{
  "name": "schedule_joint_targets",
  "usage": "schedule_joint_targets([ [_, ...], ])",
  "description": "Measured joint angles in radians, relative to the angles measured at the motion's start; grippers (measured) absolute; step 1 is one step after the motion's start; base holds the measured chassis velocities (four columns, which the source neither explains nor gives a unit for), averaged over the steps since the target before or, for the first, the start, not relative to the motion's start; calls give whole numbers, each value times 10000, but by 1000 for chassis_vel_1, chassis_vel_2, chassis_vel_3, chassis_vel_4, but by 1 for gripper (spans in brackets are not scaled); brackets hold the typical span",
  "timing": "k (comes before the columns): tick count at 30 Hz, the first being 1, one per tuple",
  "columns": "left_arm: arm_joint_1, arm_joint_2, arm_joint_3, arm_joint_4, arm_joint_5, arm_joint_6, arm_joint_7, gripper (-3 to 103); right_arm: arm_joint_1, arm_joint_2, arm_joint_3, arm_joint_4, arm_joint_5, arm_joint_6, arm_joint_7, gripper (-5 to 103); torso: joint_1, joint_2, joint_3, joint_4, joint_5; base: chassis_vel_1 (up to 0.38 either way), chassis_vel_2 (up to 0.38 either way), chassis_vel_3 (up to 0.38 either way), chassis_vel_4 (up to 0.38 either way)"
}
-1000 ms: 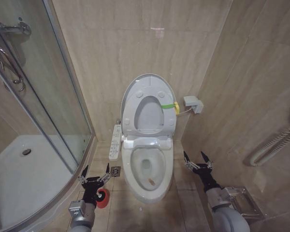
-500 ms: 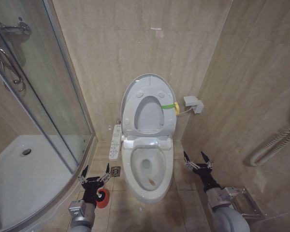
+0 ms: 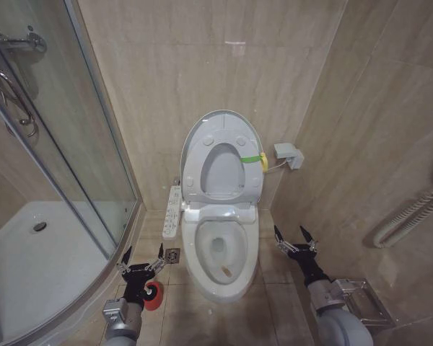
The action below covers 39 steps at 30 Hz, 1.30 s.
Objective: Open the toilet lid, clean the toilet bowl with a toilet brush, close the toilet lid, and flush.
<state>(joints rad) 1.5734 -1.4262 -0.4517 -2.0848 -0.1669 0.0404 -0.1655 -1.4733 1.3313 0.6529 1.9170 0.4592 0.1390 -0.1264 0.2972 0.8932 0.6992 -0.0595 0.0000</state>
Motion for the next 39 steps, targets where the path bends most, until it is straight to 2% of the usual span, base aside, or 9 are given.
schedule_joint_targets([
  [39, 0, 0, 0, 0, 0, 0, 0, 100, -1, 0, 0, 0, 0, 0, 0, 100, 0, 0, 0, 0, 0, 0, 0, 0, 0],
])
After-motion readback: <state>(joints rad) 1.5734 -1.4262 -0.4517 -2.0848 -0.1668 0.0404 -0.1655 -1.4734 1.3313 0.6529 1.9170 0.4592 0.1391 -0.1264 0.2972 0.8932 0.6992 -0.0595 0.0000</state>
